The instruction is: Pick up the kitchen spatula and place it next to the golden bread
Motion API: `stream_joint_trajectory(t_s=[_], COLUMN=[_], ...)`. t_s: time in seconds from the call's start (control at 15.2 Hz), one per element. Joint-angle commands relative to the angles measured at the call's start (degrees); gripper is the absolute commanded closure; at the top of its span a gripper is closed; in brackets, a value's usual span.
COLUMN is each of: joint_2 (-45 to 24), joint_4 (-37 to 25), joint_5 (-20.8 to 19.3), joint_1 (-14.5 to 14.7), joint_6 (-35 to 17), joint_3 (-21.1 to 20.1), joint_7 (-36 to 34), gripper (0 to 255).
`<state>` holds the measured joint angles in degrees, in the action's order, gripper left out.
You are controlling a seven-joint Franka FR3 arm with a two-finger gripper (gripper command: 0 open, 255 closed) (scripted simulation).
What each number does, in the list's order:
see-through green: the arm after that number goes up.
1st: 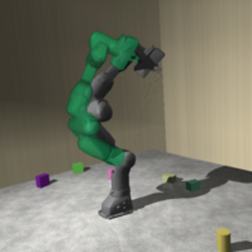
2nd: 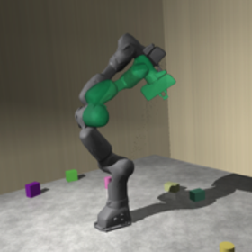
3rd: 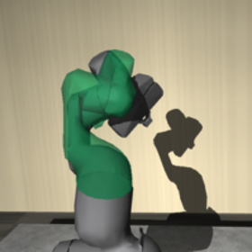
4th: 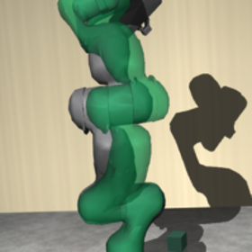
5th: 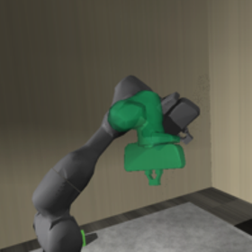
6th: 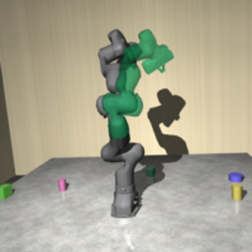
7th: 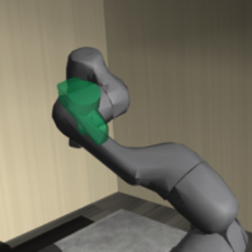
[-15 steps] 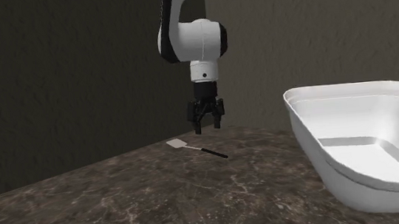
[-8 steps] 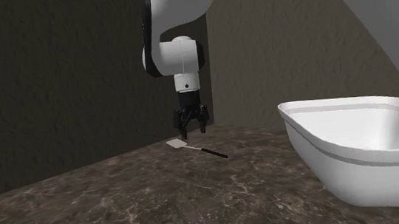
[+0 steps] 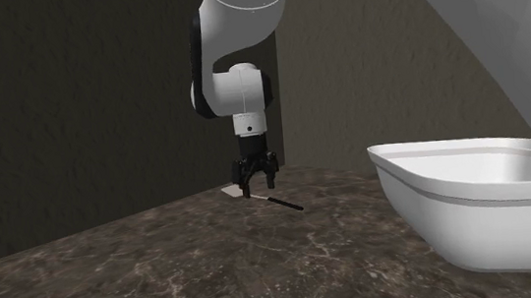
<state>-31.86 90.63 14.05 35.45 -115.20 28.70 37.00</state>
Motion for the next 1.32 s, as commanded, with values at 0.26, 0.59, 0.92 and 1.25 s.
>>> stream_joint_trajectory(t_s=[0.26,0.59,0.92,1.25], joint_2=[-0.05,-0.05,-0.05,1.17], joint_4=[0.18,0.17,0.18,-1.14], joint_5=[0.04,0.04,0.04,-0.62], joint_1=[0.05,0.05,0.05,0.21], joint_6=[-0.25,-0.24,-0.24,2.18], joint_3=[-0.04,-0.04,-0.04,0.37], joint_7=[-0.02,-0.02,-0.02,-0.37], gripper=[0,255,255,255])
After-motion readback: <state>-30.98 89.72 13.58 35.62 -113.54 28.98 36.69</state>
